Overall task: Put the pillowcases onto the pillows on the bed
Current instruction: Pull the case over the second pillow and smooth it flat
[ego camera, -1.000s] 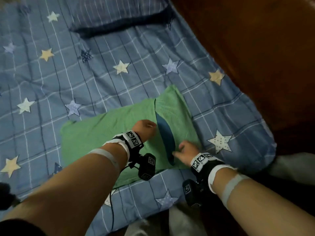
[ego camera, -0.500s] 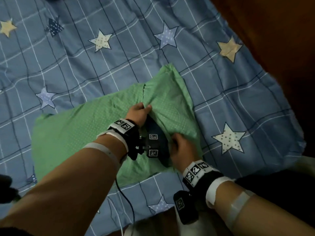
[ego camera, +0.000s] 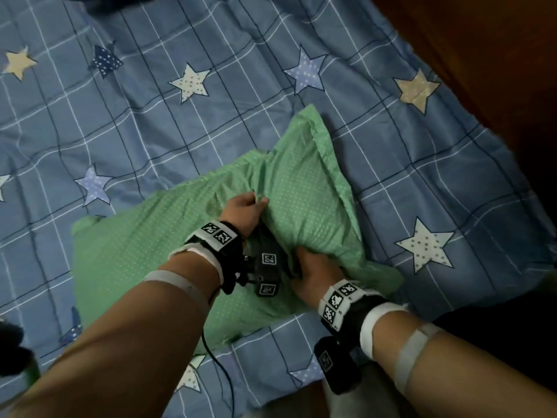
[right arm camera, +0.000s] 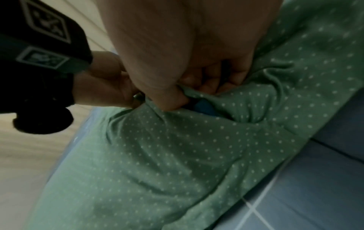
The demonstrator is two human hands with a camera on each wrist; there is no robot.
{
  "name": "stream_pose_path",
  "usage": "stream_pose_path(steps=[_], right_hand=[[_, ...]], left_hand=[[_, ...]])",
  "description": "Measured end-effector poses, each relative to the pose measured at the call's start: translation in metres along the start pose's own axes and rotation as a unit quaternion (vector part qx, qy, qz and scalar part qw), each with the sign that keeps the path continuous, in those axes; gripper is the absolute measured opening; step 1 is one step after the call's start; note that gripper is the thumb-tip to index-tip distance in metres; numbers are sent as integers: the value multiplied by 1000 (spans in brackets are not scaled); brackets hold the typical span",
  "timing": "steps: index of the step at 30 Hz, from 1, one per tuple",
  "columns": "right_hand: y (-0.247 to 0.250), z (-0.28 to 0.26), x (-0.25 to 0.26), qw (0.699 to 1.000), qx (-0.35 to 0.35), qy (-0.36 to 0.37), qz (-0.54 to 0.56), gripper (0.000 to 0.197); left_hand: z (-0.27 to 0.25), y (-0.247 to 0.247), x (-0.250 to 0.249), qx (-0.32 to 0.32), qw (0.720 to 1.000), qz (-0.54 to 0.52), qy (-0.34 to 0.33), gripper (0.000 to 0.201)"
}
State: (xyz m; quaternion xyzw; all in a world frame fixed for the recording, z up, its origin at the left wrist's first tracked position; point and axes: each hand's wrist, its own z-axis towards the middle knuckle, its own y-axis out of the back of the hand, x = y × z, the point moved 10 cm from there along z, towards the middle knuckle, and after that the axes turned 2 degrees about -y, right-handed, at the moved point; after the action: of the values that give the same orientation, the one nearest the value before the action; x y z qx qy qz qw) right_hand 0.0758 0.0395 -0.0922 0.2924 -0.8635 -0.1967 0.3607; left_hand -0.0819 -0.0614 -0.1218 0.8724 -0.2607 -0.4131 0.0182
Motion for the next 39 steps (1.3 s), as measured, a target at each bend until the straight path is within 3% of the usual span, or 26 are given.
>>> stream_pose_path(steps=[3,6,9,11,16,19,23,25,27,29,32,35,37,39], right_hand=[[-18,-4,4,998,6,-30,-55,31],[-33,-3,27,995,1,-29,-98,37],[-45,-2,49,990,-33,-5,-134,45],[-58,-3,60,987,-54,24,-149,47],[-67,-6,58,993,-51,29,-100,27],[-47,-14,47,995,-67,-15,-66,35],[29,-35,25,965,-250,-52,64,29],[55,-37,11,951,-275,-68,123,27],[67,-35,1,949,-251,-92,169,32],[77,-35,-6,941,-240,-101,214,13],[80,-34,-21,916,-244,-123,295,28],[67,-22,-38,875,-211,-141,412,31],[60,-13,-41,889,-177,-140,398,36],[70,-13,-30,916,-176,-114,342,29]], left_hand=[[15,-2,22,54,998,40,-1,38],[12,23,25,27,999,25,15,41],[6,49,32,-1,999,-10,46,21],[7,61,42,-19,997,-46,63,19],[-4,73,45,-53,996,-47,47,24],[-14,61,29,-19,1000,-1,16,19],[-51,8,-32,124,988,5,-92,19],[-75,-32,-47,199,962,76,-169,30],[-89,-53,-49,206,919,216,-259,43],[-89,-58,-39,184,907,270,-267,46],[-87,-61,-36,142,893,310,-293,45],[-88,-79,-11,182,817,468,-282,66],[-92,-91,-1,179,760,549,-300,69],[-92,-97,3,153,733,586,-308,63]])
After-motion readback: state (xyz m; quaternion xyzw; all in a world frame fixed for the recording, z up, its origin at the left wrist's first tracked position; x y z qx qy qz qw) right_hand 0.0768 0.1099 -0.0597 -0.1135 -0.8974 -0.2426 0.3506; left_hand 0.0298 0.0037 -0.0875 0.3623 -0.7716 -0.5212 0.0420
